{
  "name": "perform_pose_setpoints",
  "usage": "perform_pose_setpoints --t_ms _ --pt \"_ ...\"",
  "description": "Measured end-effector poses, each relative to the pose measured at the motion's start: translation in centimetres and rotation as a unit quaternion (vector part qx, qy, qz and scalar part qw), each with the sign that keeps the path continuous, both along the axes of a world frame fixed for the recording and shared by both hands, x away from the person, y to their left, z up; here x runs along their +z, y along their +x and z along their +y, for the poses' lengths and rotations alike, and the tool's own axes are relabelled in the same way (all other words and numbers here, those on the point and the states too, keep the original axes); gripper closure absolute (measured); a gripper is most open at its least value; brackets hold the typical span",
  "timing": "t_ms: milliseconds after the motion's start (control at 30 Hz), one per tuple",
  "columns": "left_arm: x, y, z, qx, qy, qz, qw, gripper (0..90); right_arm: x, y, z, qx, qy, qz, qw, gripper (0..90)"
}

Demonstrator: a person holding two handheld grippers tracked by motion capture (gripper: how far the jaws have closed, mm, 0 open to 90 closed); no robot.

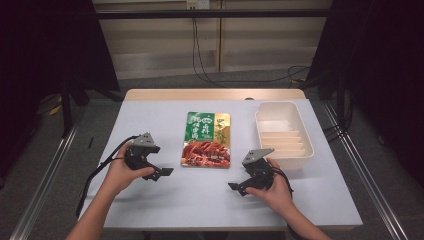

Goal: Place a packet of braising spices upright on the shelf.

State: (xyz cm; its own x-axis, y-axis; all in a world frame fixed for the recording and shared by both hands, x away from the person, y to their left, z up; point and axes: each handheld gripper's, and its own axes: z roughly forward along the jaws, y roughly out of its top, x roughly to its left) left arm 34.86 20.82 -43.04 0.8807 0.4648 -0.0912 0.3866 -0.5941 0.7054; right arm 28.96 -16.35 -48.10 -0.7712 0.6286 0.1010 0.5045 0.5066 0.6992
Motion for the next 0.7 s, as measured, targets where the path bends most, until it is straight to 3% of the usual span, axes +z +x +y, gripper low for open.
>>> perform_pose_setpoints --t_ms 133,200,433,700 --pt "-0.2 -0.2 -0.3 -0.002 -0.005 0.002 1.0000 1.2 0.3 0.0 0.0 -0.004 0.003 0.000 1.0000 7.0" --pt "-0.5 -0.6 -0.4 -0.002 0.011 -0.003 0.9999 1.0 0.6 0.0 -0.1 -0.005 0.000 -0.001 1.0000 5.5" --pt "-0.6 -1.2 -0.2 -0.011 0.010 0.003 0.9999 1.1 1.7 0.6 -0.5 -0.009 0.013 0.000 0.9999 5.7" --pt "-0.8 -1.7 0.7 0.014 0.004 -0.003 0.9999 0.8 2.7 2.0 0.7 -0.008 0.012 0.009 0.9999 5.0"
